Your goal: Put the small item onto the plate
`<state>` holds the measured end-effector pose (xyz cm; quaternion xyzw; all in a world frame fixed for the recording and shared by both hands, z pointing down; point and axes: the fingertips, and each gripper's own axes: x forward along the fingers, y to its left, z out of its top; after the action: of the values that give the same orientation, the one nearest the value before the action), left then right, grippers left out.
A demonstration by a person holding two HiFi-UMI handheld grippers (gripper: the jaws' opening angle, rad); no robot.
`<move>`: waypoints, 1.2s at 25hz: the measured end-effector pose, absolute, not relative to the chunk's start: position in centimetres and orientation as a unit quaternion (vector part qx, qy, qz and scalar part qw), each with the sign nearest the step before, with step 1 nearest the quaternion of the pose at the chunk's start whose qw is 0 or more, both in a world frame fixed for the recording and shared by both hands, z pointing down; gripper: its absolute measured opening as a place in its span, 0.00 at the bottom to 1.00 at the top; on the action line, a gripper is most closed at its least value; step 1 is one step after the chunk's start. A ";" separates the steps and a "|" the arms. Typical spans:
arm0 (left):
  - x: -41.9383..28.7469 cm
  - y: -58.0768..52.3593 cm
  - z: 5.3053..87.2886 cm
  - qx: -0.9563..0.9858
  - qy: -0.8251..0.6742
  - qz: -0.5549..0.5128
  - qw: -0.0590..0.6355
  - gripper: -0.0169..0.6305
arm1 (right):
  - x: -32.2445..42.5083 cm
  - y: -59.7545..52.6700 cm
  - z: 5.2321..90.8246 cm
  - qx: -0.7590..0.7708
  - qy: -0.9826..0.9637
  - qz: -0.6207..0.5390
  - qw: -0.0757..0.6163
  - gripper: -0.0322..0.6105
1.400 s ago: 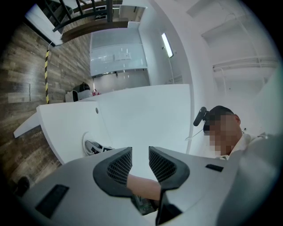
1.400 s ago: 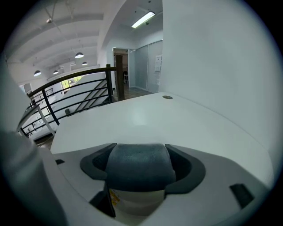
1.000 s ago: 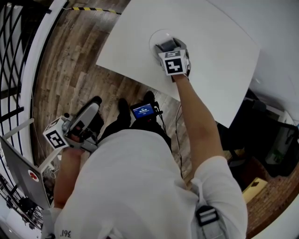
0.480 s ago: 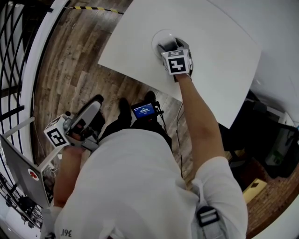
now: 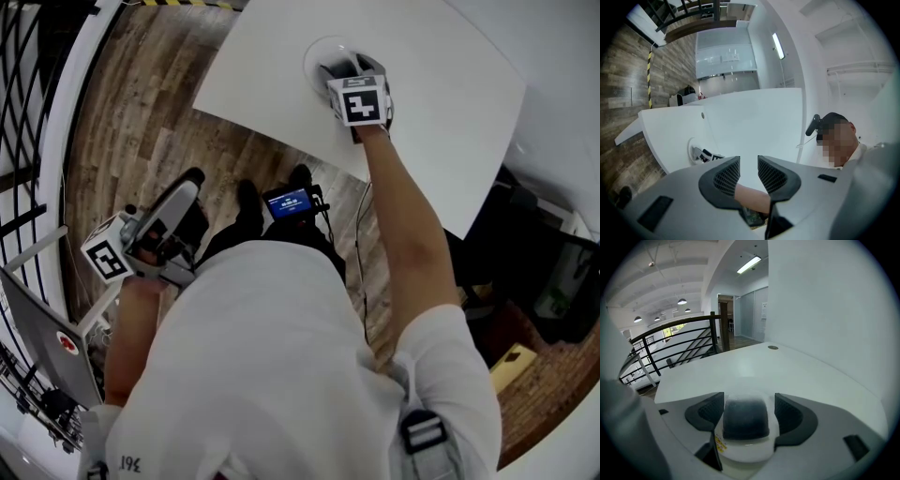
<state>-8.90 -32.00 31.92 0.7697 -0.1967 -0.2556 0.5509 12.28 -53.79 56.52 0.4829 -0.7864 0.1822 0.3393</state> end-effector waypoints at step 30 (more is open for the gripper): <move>-6.5 -30.8 30.7 0.789 -0.124 -0.257 0.544 0.21 | 14.0 -45.1 47.4 0.521 -0.787 0.173 0.283 0.05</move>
<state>-6.46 -30.83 30.70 0.7890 -0.1239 -0.2570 0.5441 13.98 -45.10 47.40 0.5205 -0.7868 0.1728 0.2832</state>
